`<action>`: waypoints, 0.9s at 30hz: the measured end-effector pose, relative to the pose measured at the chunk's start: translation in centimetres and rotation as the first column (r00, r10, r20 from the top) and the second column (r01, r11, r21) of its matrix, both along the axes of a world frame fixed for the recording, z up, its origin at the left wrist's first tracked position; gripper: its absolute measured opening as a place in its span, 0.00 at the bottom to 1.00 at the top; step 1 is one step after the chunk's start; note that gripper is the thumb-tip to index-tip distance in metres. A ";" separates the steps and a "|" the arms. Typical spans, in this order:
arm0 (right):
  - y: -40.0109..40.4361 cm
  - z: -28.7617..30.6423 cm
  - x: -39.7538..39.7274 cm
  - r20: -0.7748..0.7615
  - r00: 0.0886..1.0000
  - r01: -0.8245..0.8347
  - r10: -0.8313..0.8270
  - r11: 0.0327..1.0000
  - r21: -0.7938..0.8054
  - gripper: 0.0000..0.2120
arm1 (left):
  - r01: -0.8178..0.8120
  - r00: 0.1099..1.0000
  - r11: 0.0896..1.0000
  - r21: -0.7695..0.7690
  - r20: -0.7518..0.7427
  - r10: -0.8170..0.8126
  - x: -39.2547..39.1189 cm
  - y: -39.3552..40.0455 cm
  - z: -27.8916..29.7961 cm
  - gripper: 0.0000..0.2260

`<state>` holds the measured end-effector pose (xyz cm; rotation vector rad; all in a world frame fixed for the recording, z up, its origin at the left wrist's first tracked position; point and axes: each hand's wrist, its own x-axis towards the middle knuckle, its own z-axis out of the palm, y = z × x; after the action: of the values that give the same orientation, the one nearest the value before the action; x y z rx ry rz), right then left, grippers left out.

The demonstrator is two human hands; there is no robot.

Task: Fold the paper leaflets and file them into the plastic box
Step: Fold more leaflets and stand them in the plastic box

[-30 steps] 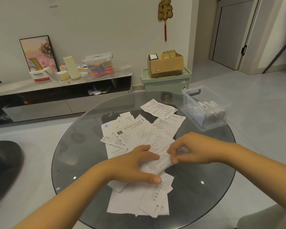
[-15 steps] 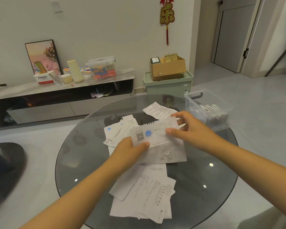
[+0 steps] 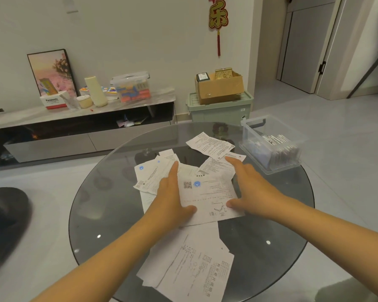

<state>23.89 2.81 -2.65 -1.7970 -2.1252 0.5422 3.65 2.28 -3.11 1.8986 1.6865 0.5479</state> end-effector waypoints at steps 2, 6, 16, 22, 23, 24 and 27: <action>-0.2 0.1 0.2 0.063 0.995 -0.087 0.080 0.990 0.109 0.36 | 0.063 0.984 0.996 0.059 -0.173 -0.052 -0.2 0.0 0.0 0.38; -1.0 0.3 0.1 0.202 0.927 -0.335 0.317 0.940 0.062 0.22 | 0.338 0.872 0.931 0.140 -0.417 -0.254 -0.7 0.0 0.0 0.17; -1.6 0.0 0.4 0.300 0.874 -0.414 0.382 0.909 0.046 0.14 | 0.469 0.759 0.883 0.032 -0.525 -0.384 -0.4 0.0 0.4 0.24; -1.5 -0.4 0.1 0.371 0.843 -0.460 0.389 0.879 0.126 0.14 | 0.513 0.719 0.857 0.050 -0.570 -0.398 0.2 0.1 0.9 0.21; -1.4 -0.3 0.2 0.359 0.844 -0.465 0.398 0.877 0.121 0.13 | 0.514 0.721 0.856 0.048 -0.565 -0.401 0.3 0.1 0.9 0.19; -1.4 -0.2 0.3 0.342 0.848 -0.465 0.405 0.878 0.113 0.13 | 0.518 0.720 0.854 0.048 -0.563 -0.405 0.3 0.1 1.0 0.18; -1.3 0.0 0.6 0.334 0.845 -0.473 0.418 0.876 0.100 0.14 | 0.530 0.712 0.846 0.060 -0.574 -0.405 0.3 0.3 0.9 0.16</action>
<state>24.46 1.56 -2.70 -1.3501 -2.7330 0.1652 3.96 2.58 -2.18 2.7279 1.3704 -0.0335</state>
